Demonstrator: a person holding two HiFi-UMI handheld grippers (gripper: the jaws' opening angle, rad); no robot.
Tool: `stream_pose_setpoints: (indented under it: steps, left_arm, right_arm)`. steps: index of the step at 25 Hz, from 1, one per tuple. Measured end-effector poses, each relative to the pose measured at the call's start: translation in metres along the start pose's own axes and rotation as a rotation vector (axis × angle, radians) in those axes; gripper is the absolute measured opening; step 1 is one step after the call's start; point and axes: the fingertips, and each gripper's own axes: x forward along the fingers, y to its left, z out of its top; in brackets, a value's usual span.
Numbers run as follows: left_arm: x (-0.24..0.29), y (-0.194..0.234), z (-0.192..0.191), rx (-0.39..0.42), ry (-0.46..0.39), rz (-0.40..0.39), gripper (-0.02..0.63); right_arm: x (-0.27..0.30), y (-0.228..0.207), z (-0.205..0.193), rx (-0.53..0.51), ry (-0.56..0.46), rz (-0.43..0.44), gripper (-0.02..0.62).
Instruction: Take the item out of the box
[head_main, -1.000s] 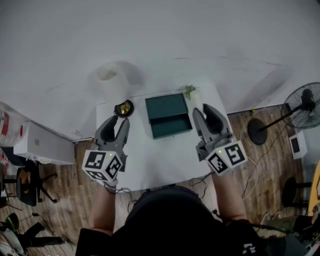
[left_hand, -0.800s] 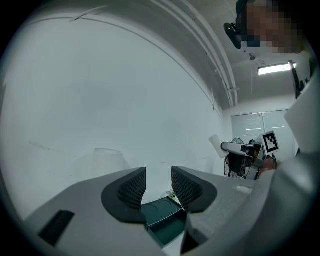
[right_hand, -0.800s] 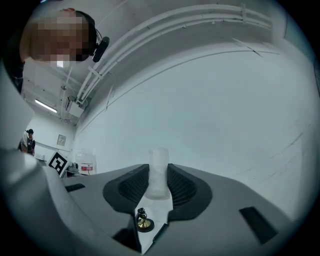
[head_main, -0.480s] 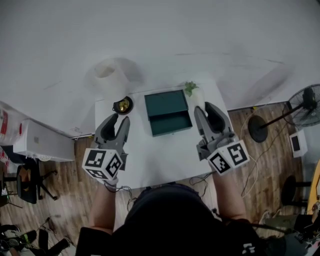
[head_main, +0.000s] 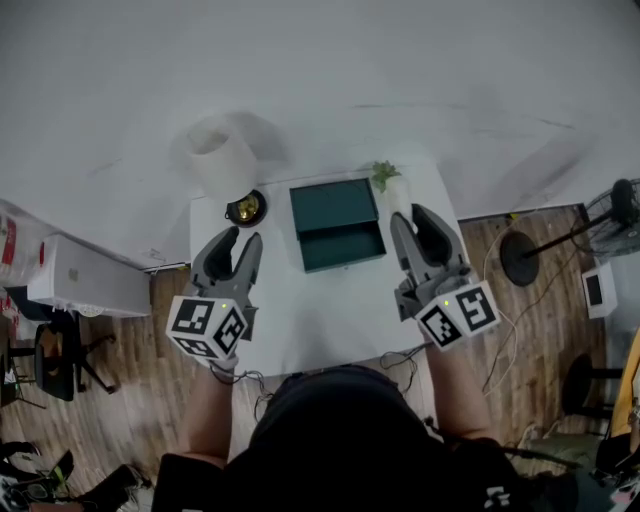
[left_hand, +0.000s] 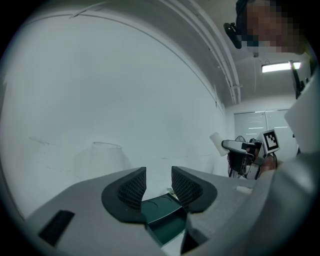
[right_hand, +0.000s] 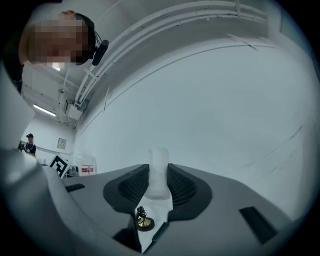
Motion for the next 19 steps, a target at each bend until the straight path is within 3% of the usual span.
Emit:
stream_pose_setpoints:
  steps: [19]
  left_arm:
    - [0.019,0.011,-0.018,-0.01,0.053,0.125,0.158]
  right_arm:
    - [0.04,-0.034,-0.031,0.034,0.039,0.094,0.12]
